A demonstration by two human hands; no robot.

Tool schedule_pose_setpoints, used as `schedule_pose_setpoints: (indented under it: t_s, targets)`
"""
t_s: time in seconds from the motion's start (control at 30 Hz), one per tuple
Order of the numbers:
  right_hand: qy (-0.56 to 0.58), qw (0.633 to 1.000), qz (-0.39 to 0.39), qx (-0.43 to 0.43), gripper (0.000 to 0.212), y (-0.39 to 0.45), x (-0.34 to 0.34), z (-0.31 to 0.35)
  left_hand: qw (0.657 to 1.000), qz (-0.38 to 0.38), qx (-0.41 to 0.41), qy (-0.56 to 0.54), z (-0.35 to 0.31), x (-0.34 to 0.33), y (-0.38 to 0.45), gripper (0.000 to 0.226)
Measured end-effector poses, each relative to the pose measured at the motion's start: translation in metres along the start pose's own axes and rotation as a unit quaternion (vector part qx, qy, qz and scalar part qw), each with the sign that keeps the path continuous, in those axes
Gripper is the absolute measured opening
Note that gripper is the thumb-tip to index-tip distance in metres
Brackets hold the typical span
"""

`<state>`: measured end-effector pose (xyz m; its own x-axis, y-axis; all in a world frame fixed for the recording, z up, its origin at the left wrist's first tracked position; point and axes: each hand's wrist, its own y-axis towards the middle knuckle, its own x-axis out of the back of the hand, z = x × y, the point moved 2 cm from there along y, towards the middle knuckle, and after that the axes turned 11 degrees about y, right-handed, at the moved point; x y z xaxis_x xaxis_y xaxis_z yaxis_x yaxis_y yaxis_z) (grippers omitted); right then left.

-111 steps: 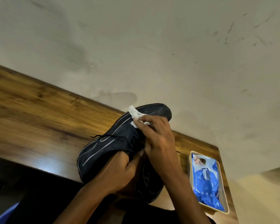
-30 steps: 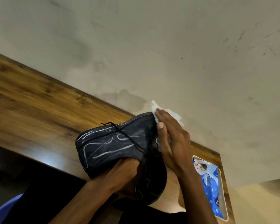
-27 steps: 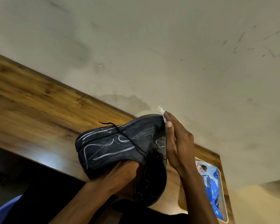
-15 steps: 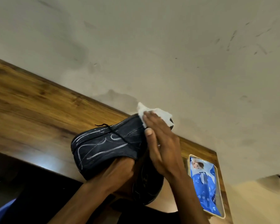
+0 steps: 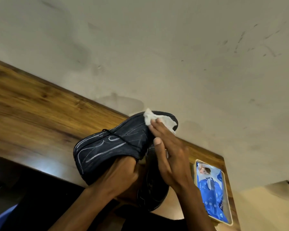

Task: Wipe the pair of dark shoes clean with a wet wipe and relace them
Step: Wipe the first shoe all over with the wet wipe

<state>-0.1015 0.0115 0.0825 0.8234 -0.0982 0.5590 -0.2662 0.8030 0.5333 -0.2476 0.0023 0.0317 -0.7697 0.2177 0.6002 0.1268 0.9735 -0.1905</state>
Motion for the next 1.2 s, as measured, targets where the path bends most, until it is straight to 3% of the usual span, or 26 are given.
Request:
schedule_pose_setpoints:
  t_s: [0.13,0.3,0.4,0.57,0.67,0.8,1.0,1.13,1.2]
  targets:
    - [0.045,0.995,-0.039,-0.082,0.045,-0.008,-0.005,-0.002,0.999,-0.005,0.009,-0.037,-0.006,0.004,-0.003,0.045]
    - [0.104,0.994,0.015,-0.028,0.045,-0.019,-0.028,0.022,0.999,-0.051,0.015,-0.013,-0.004,0.013,-0.008,0.041]
    - [0.043,0.998,0.035,-0.010,0.046,-0.007,-0.016,0.002,0.992,-0.061,0.047,-0.099,-0.003,0.014,-0.006,0.041]
    - [-0.020,0.998,-0.007,-0.065,0.052,0.006,-0.003,-0.025,0.981,-0.037,0.071,-0.176,-0.012,0.012,-0.009,0.041]
    - [-0.008,0.997,0.033,-0.069,0.060,-0.004,-0.020,-0.012,0.960,-0.051,0.098,-0.257,-0.008,0.010,-0.007,0.040]
    - [0.008,0.996,0.082,-0.046,0.065,-0.015,-0.030,-0.005,0.941,-0.049,0.120,-0.314,-0.003,0.016,-0.005,0.064]
    - [-0.072,0.994,-0.010,-0.078,0.057,0.023,-0.006,-0.034,0.929,0.003,0.140,-0.343,-0.008,0.010,-0.013,0.046]
    - [-0.074,0.991,-0.053,-0.099,0.060,0.025,-0.009,-0.032,0.923,0.025,0.103,-0.370,-0.004,0.010,-0.010,0.047]
    - [-0.059,0.992,-0.036,-0.103,0.060,0.012,-0.020,-0.024,0.896,0.043,0.055,-0.439,-0.001,0.010,-0.007,0.047]
